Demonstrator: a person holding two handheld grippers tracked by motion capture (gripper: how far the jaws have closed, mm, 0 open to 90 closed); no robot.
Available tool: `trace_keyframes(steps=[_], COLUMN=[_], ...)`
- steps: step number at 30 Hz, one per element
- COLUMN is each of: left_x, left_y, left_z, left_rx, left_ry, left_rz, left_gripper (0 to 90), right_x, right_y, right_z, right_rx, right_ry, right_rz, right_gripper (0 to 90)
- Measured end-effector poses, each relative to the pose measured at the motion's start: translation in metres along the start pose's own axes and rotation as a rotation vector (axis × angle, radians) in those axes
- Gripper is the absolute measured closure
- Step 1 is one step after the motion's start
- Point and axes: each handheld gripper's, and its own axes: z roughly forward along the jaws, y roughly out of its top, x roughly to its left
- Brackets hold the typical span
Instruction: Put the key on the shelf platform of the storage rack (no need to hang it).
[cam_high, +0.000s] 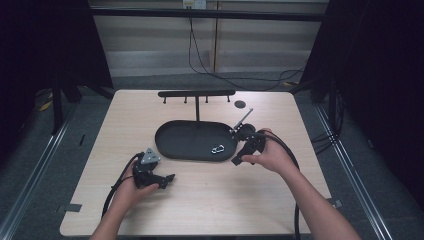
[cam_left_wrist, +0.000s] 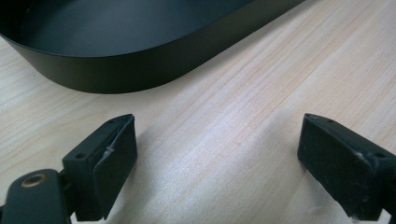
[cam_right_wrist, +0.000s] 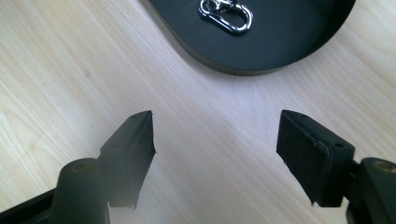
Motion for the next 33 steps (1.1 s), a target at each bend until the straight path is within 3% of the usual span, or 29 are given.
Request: trace_keyframes(steps=[33], left_x=[0.000], left_y=[0.000], left_z=[0.000], left_rx=[0.000], left_ry=[0.000], left_rz=[0.000], left_gripper=[11.6], right_x=[-0.007], right_y=[-0.044], right_z=[0.003], right_rx=[-0.004], right_ry=[-0.006], right_rz=[-0.007], right_gripper=[27.0])
